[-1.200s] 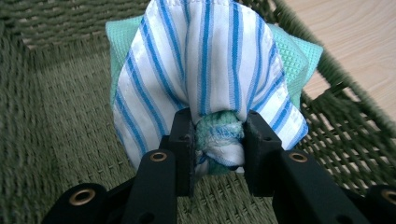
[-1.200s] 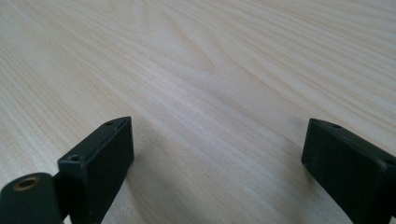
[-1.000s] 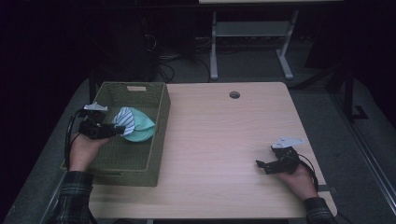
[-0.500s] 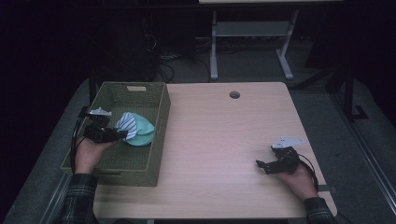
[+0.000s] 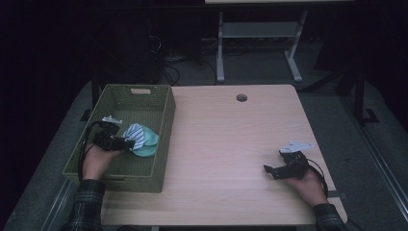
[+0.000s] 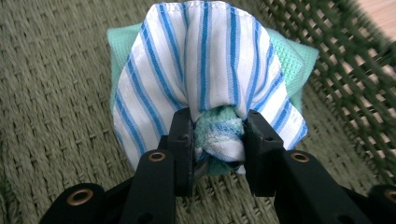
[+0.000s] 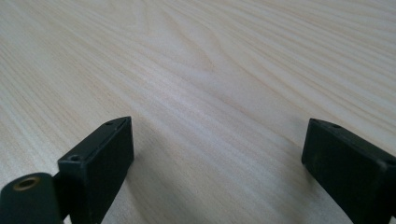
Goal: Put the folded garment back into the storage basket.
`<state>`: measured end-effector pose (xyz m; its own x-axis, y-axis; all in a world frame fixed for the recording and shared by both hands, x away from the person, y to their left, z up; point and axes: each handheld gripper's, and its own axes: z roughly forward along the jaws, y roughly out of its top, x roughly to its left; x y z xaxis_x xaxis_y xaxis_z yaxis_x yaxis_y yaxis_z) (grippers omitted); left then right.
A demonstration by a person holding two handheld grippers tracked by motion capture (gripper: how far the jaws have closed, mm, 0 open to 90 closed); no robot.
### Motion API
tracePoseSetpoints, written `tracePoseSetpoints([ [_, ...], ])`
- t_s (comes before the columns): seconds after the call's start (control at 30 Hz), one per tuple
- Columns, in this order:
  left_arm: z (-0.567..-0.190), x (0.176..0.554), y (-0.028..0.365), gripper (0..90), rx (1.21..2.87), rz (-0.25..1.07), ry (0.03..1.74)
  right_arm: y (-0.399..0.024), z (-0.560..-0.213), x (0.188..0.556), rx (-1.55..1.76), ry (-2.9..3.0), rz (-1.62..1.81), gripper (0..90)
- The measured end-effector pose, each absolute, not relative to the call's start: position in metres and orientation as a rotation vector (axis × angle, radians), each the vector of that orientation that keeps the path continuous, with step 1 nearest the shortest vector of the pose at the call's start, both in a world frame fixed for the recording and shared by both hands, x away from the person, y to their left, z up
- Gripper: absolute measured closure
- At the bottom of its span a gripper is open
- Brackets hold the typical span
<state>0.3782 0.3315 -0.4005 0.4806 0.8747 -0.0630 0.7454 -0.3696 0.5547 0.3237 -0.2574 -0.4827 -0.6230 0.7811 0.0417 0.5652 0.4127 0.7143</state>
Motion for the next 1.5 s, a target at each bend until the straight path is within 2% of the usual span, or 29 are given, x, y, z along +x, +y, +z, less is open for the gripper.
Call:
tracePoseSetpoints([
  [0.27, -0.407, 0.381, 0.329, 65.0, 2.255, 0.293, 1.380, -0.257, -0.483, 0.324, 1.170, 2.374, 1.028, 8.7],
  [0.6, -0.415, 0.385, 0.327, 56.0, 2.342, 0.264, 1.416, -0.257, -0.483, 0.324, 1.170, 2.374, 1.027, 8.7],
  [0.7, -0.416, 0.385, 0.326, 51.0, 2.355, 0.284, 1.416, -0.257, -0.483, 0.324, 1.169, 2.374, 1.028, 8.7],
  [1.07, -0.415, 0.387, 0.327, 21.7, 2.342, 0.333, 1.429, -0.257, -0.483, 0.324, 1.169, 2.374, 1.028, 8.7],
  [1.33, -0.412, 0.387, 0.329, 13.7, 2.317, 0.372, 1.423, -0.257, -0.483, 0.324, 1.170, 2.374, 1.028, 8.7],
  [1.5, -0.407, 0.385, 0.332, 13.2, 2.261, 0.379, 1.400, -0.257, -0.483, 0.324, 1.170, 2.374, 1.028, 8.7],
])
